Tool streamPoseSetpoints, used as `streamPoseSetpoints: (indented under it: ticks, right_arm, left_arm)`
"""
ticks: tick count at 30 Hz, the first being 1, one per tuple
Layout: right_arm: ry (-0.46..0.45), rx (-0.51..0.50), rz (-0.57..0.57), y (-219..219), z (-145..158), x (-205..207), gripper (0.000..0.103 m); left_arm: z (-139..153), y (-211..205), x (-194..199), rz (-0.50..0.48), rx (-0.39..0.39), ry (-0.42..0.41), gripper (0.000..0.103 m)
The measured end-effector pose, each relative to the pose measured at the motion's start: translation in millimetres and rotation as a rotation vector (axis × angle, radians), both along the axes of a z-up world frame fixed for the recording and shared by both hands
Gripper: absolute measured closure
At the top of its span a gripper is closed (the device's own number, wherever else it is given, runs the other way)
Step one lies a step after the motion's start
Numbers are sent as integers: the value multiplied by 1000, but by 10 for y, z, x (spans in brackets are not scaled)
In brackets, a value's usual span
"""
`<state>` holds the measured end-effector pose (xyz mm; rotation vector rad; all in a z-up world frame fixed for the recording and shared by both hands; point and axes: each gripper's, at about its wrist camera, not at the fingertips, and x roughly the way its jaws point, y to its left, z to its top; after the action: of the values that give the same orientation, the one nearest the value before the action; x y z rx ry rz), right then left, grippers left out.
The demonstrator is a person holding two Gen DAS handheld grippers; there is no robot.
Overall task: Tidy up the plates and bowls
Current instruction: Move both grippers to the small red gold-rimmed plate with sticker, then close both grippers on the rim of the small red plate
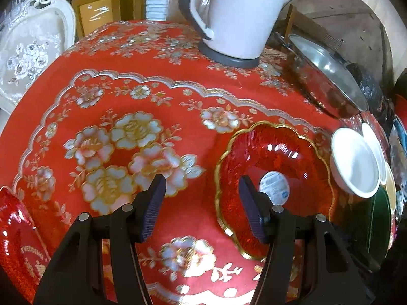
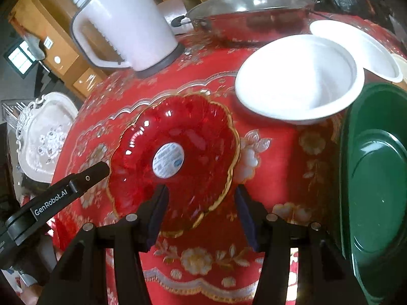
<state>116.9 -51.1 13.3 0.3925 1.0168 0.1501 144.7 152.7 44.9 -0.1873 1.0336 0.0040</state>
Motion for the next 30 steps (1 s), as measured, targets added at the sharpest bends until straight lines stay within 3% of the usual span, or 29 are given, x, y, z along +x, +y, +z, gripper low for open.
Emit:
streamPoseSetpoints:
  ticks: [10,13,14,15,18,30]
  right_arm:
    - [-25,-4,-40,-52,-56,128,47]
    - [-48,-22,-11,8,-47,159,47]
    - [-56,-30,0,29,-46,168,47]
    - [-64,-38,15,55,-45,181,47]
    - [-81,-79,47,136,-36,209,48]
    - [-103,-190,97,286,-27,176,50]
  left_arm:
    - [-140,-231,245,-42,47,30,43]
    - [-199,-259,258,-50,20,36,43]
    - [-220,-278,256,-55,13,43,49]
    - [-247,-297,259,-59,18,55,61]
    - [-252,-314,251,-46,76,38,73]
    - [-228,-212,133,-36,45,28,76]
